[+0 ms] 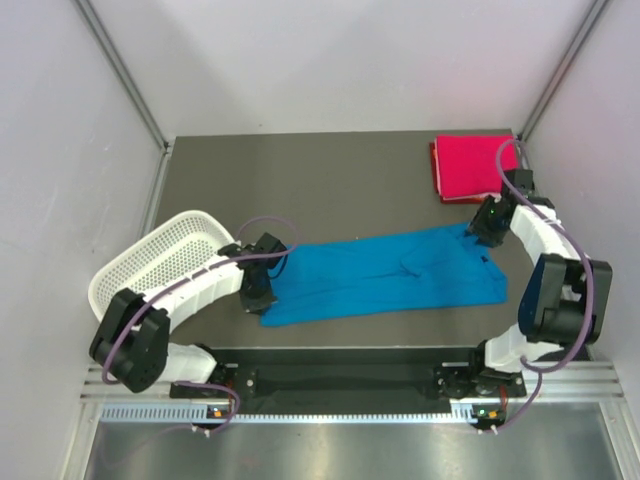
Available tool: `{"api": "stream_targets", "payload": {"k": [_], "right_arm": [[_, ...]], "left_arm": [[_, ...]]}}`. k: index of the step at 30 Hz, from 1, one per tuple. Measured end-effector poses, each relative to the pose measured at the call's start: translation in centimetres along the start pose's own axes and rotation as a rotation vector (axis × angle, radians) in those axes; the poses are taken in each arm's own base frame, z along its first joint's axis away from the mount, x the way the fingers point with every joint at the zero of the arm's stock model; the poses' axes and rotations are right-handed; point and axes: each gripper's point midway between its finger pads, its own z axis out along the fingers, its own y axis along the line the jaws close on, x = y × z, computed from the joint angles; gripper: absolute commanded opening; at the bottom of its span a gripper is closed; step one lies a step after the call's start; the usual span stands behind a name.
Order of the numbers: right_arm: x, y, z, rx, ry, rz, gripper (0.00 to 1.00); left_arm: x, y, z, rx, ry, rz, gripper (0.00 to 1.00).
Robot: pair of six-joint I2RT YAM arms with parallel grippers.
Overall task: Fold and stack the t-shirts
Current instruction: Fold the tshirt
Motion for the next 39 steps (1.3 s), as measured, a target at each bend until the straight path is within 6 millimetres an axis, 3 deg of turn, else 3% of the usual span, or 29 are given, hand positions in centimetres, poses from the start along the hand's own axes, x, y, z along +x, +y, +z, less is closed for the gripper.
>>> {"api": "stream_targets", "payload": {"k": [14, 26, 34, 35, 38, 39], "right_arm": [[-4.0, -1.7, 3.6, 0.115, -0.027, 0.094, 0.37], [-4.6, -1.2, 6.9, 0.143, -0.008, 0.126, 0.35], [-5.1, -1.4, 7.4, 0.153, -0.025, 0.086, 0.34], [-5.1, -1.5, 7.4, 0.153, -0.024, 0.081, 0.35], [-5.1, -1.3, 7.4, 0.141, -0.021, 0.062, 0.37], [-5.1, -1.1, 7.4, 0.129, -0.016, 0.053, 0.38]], "left_arm": [[2.6, 1.3, 0.5, -0.083, 0.051, 0.042, 0.00], [3.2, 1.4, 0.2, -0.096, 0.055, 0.063, 0.00], [3.6, 1.5, 0.2, -0.083, 0.065, 0.061, 0.00], [3.8, 1.5, 0.3, -0.081, 0.072, 0.062, 0.01], [4.1, 1.6, 0.3, -0.078, 0.084, 0.067, 0.20], [4.1, 1.6, 0.3, -0.078, 0.085, 0.071, 0.22]]}}
